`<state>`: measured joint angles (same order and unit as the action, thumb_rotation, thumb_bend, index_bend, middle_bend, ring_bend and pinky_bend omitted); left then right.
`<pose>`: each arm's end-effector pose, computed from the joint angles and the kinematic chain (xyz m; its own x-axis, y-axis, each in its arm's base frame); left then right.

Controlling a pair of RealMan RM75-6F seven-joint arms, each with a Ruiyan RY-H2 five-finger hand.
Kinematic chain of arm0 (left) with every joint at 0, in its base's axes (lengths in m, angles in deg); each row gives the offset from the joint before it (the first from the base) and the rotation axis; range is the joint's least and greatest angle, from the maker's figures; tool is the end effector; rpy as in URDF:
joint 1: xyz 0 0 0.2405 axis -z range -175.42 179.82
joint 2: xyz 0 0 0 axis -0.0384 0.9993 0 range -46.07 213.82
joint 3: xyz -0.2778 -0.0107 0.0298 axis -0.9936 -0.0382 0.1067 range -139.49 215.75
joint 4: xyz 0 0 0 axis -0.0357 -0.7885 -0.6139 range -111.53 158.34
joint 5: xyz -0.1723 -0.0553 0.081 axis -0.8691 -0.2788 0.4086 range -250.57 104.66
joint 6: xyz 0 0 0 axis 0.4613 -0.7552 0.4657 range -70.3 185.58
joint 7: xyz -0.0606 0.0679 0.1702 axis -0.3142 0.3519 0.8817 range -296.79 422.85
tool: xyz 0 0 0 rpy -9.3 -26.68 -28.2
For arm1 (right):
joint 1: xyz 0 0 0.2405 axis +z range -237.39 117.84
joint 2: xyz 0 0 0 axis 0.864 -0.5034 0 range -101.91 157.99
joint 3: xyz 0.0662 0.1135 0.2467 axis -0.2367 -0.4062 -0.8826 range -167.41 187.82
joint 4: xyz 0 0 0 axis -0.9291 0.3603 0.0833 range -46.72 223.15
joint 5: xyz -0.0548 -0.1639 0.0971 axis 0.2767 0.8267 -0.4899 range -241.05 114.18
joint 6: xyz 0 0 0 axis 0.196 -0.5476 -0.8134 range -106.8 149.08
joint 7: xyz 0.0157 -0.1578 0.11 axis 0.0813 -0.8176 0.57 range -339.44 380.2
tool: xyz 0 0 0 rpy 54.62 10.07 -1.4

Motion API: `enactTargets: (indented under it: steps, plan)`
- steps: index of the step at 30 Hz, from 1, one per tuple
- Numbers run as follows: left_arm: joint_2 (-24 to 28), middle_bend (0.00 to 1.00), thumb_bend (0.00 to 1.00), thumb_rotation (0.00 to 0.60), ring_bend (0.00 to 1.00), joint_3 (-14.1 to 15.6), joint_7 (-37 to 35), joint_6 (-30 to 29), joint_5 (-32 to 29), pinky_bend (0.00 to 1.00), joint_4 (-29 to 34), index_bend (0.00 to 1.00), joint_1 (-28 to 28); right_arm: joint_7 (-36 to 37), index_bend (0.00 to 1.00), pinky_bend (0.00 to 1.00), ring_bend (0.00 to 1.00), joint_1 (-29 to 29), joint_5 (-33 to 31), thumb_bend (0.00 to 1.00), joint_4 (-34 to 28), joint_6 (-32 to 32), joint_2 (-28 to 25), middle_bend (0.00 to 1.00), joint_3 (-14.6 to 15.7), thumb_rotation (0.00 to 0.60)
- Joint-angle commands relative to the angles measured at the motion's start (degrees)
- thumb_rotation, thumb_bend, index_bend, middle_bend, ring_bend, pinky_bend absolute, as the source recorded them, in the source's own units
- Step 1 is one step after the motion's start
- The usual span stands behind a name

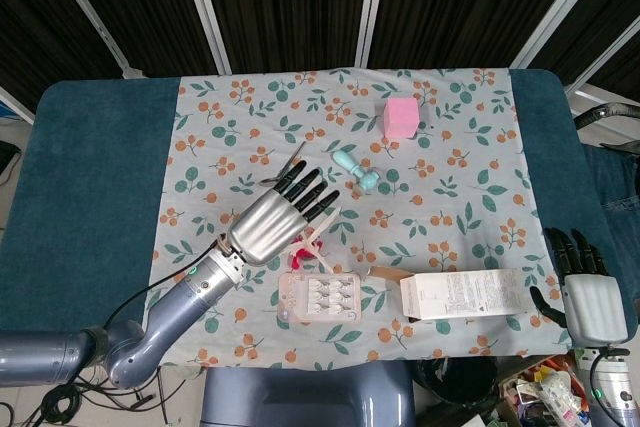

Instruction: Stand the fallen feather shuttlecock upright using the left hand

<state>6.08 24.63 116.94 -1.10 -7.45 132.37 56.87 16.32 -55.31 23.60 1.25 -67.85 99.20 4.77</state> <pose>0.0053 0.3677 0.0377 0.6885 -0.2126 0.6934 0.4236 -0.6582 -0.6224 -0.3252 -0.2370 0.1655 0.4286 0.1066 0.8972 -0.9019 -0.0083 0.4319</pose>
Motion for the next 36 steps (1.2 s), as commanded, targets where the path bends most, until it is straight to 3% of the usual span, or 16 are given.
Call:
enactTargets:
  steps: [1, 8, 12, 17, 21, 25, 30, 36]
  plan:
    - [3.80, 0.09, 0.22, 0.600, 0.00, -1.20, -0.57, -1.96, -0.17, 0.00, 3.31, 0.02, -1.02, 0.06, 0.00, 0.14, 0.03, -0.04, -0.05, 0.19, -0.02, -0.07, -0.04, 0.08, -0.05, 0.600]
    - [15.80, 0.06, 0.21, 0.600, 0.00, -0.66, -3.73, -7.81, -2.38, 0.00, 12.99, 0.01, -7.90, -0.05, 0.00, 0.14, 0.03, -0.13, 0.12, 0.19, -0.20, -0.34, -0.14, 0.08, -0.04, 0.600]
    - [23.29, 0.04, 0.20, 0.600, 0.00, 2.45, -8.53, -11.75, -0.07, 0.00, 16.91, 0.00, -14.59, -0.35, 0.00, 0.14, 0.03, -0.06, 0.13, 0.19, -0.25, -0.17, -0.02, 0.08, 0.01, 0.600]
    - [28.36, 0.04, 0.19, 0.600, 0.00, 7.40, -16.34, -15.50, 6.20, 0.00, 16.89, 0.00, -22.23, -0.86, 0.00, 0.14, 0.03, 0.04, 0.56, 0.19, -0.49, -0.21, 0.19, 0.08, 0.16, 0.600]
    - [28.49, 0.04, 0.19, 0.600, 0.00, 11.07, -24.56, -19.32, 13.34, 0.00, 13.23, 0.00, -27.75, -1.15, 0.00, 0.14, 0.03, 0.04, 0.79, 0.19, -0.59, -0.39, 0.38, 0.08, 0.20, 0.600]
    - [25.30, 0.04, 0.19, 0.600, 0.00, 14.19, -34.54, -24.25, 21.29, 0.00, 4.18, 0.00, -32.63, -1.20, 0.00, 0.14, 0.03, 0.02, 1.08, 0.20, -0.57, -0.63, 0.58, 0.08, 0.25, 0.600]
    - [21.86, 0.04, 0.19, 0.600, 0.00, 16.34, -41.88, -24.80, 23.53, 0.00, -5.93, 0.00, -35.12, -0.93, 0.00, 0.14, 0.03, -0.13, 1.39, 0.19, -0.55, -1.40, 0.74, 0.08, 0.08, 0.600]
    - [18.42, 0.04, 0.19, 0.600, 0.00, 16.43, -45.38, -24.17, 22.75, 0.00, -11.74, 0.00, -36.27, -0.76, 0.00, 0.14, 0.03, -0.29, 1.51, 0.19, -0.42, -2.08, 0.91, 0.08, -0.16, 0.600]
